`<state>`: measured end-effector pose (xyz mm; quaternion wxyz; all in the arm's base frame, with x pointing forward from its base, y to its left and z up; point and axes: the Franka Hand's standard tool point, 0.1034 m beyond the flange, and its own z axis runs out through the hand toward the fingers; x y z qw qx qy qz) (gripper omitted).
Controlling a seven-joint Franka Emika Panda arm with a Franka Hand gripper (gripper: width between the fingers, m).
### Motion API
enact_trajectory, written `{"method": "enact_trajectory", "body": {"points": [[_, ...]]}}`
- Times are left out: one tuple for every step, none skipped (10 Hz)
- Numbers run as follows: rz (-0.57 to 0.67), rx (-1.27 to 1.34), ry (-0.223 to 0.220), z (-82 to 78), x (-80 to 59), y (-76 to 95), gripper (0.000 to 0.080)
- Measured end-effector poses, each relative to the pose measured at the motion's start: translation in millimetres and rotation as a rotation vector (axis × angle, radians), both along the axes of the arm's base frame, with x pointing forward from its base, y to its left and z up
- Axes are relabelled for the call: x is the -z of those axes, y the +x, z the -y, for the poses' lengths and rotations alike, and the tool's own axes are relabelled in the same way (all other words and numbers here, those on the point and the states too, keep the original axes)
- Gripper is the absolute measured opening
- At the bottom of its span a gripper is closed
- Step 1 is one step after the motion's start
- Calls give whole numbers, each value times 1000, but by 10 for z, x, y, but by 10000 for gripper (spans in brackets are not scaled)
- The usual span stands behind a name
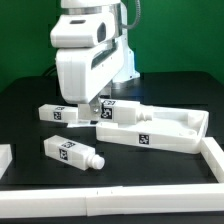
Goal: Assemble desk
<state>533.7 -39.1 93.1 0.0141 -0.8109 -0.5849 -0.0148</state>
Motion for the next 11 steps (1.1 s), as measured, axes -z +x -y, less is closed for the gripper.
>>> {"method": "enact_trajectory", "body": {"points": [[-6,1,2,-22,22,-13,284],[-6,2,1,-13,22,-13,284],[-6,5,2,11,29,-22,284],[2,39,6,184,64,-104,284],[25,106,-1,444,34,-288,284],[50,174,-3,700,-19,-514,284],[53,269,3,969,2,-756,284],[39,298,5,1102,51,-832,284],[28,266,13,1055,33,-767,284],[34,263,13,1039,28,-744,284],[31,267,13,1048,42,-764,284]]}}
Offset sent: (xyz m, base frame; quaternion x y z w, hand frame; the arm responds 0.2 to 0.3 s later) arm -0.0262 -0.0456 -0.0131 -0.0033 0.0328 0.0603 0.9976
